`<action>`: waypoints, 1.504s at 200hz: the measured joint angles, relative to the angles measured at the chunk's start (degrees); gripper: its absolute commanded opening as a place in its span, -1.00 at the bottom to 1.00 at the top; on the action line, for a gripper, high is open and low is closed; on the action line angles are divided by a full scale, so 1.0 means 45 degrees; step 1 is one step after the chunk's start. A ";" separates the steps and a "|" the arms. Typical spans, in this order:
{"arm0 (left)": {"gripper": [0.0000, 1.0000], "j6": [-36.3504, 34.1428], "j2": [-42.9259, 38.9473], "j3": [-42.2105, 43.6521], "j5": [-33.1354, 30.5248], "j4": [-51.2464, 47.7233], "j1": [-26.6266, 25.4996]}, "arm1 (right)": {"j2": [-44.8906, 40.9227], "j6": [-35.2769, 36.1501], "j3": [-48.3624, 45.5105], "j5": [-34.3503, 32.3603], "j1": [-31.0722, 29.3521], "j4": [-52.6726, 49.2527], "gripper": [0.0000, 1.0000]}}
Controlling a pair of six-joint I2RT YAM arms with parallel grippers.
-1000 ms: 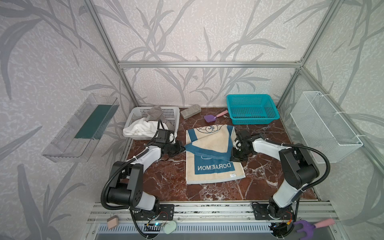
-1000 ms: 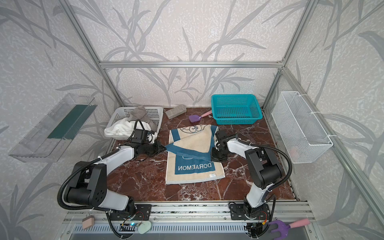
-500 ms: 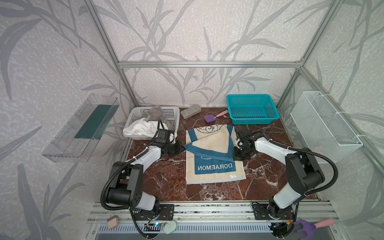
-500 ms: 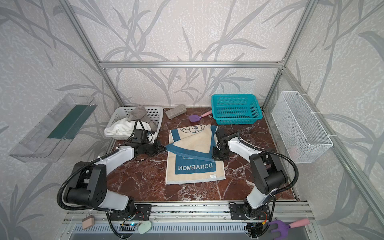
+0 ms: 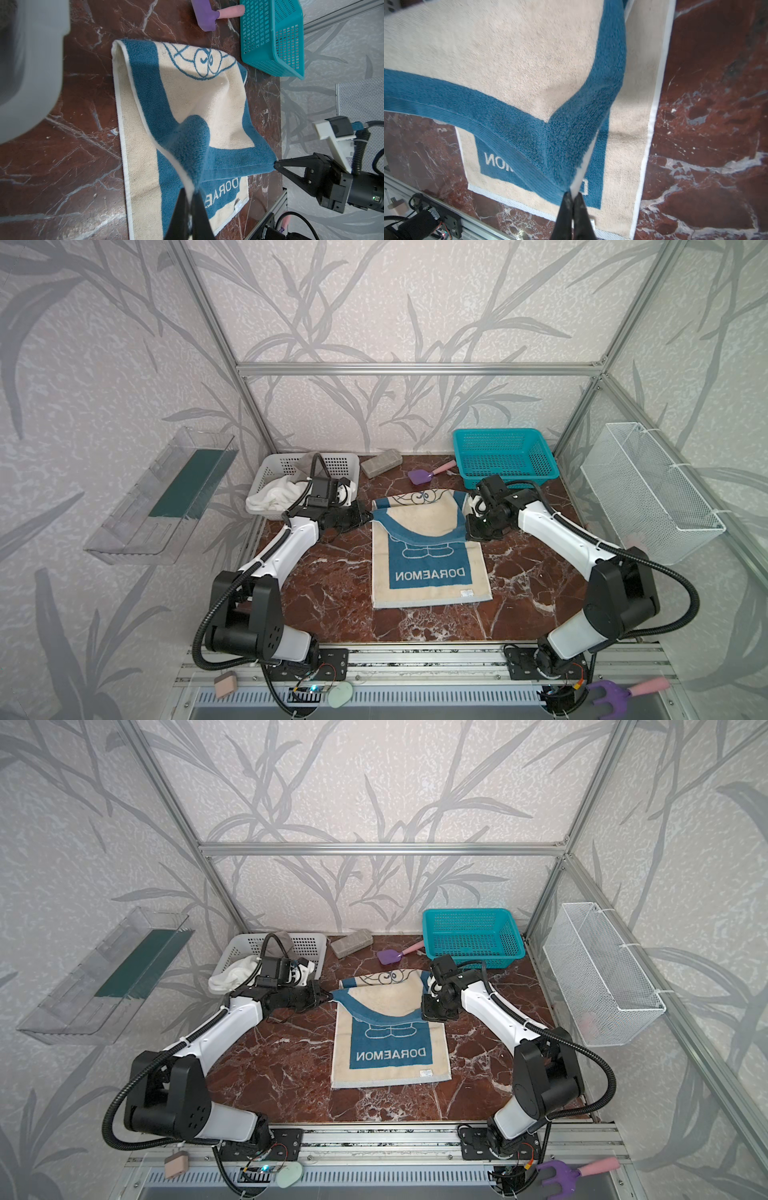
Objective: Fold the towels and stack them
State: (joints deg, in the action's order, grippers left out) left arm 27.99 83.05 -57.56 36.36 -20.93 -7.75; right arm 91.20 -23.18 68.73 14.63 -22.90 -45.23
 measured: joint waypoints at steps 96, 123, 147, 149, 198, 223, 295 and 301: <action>-1.00 -0.1341 0.2356 -0.7475 -0.0505 -0.2939 0.0631 | 0.1360 0.1452 0.7441 -0.0301 0.1894 -0.0996 -1.00; -1.00 -0.1603 0.3619 -0.8908 -0.0418 -0.3492 0.0894 | 0.2705 0.2195 1.0346 -0.0291 0.2229 -0.1792 -1.00; -1.00 -0.1778 0.4352 -0.9209 -0.0321 -0.3968 0.1010 | 0.3716 0.2769 1.1647 -0.0189 0.2268 -0.2817 -1.00; -1.00 -0.1783 0.4376 -0.9209 -0.0321 -0.4017 0.1015 | 0.3789 0.2807 1.1715 -0.0189 0.2263 -0.2929 -1.00; -1.00 -0.1797 0.3109 -0.6222 -0.0029 -0.4095 0.0845 | 0.3225 0.3143 0.8986 0.0389 0.2278 -0.3507 -1.00; -1.00 -0.1540 0.1637 -0.3113 0.0126 -0.3589 0.0641 | 0.1826 0.2822 0.5017 0.1010 0.2278 -0.2662 -1.00; -1.00 0.0175 0.1171 0.3133 0.0636 -0.1103 -0.0437 | 0.1195 0.2395 -0.0811 0.2016 0.2511 -0.0704 -1.00; -1.00 0.0223 0.1219 0.3138 0.0631 -0.1030 -0.0442 | 0.1258 0.2395 -0.0797 0.2035 0.2535 -0.0573 -1.00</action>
State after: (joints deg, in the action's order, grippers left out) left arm 28.99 88.53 -43.44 39.20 -25.56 -9.74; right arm 96.86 -12.40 65.14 23.79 -11.49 -47.81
